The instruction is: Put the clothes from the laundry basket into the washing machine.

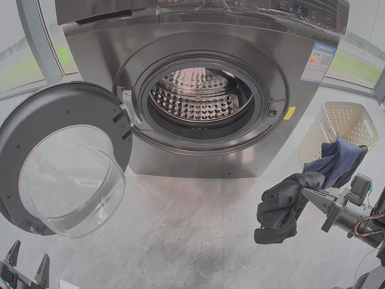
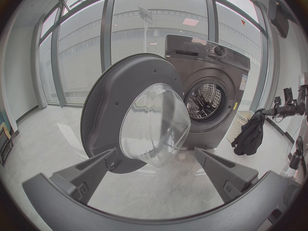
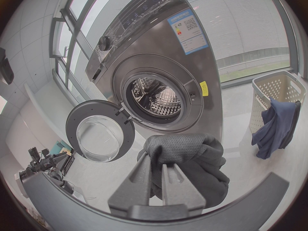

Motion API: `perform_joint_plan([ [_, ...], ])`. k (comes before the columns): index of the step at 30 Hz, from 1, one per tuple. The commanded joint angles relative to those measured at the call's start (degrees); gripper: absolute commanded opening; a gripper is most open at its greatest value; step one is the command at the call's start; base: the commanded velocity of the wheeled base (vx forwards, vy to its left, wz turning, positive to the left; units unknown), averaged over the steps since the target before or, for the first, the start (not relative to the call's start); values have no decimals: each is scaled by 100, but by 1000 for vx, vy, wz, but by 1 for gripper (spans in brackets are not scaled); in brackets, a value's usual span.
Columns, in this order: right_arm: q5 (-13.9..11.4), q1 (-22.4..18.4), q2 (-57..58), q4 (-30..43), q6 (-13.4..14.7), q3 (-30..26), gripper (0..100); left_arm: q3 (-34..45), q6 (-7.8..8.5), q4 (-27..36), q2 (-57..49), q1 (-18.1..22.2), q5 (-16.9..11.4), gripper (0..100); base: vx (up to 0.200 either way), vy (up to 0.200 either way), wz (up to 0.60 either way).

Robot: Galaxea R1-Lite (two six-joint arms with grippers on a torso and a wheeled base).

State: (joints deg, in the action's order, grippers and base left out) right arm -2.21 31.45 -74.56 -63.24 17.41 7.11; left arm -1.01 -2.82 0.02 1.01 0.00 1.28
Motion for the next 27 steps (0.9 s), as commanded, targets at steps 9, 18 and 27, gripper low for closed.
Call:
perform_joint_plan([
  [9,722,581,-595,32,-317,599,0,101,334,-20,-66,26,-40,100,0,0,0],
  [18,1275,1056,-1650,-83,-291,1662,0,-4,203,-178,-75,35,-40,100,0,0,0],
  [27,1284,1267,-2432,-426,-291,2664,0,-954,88,-697,1850,-158,-1657,100,0,0,0],
])
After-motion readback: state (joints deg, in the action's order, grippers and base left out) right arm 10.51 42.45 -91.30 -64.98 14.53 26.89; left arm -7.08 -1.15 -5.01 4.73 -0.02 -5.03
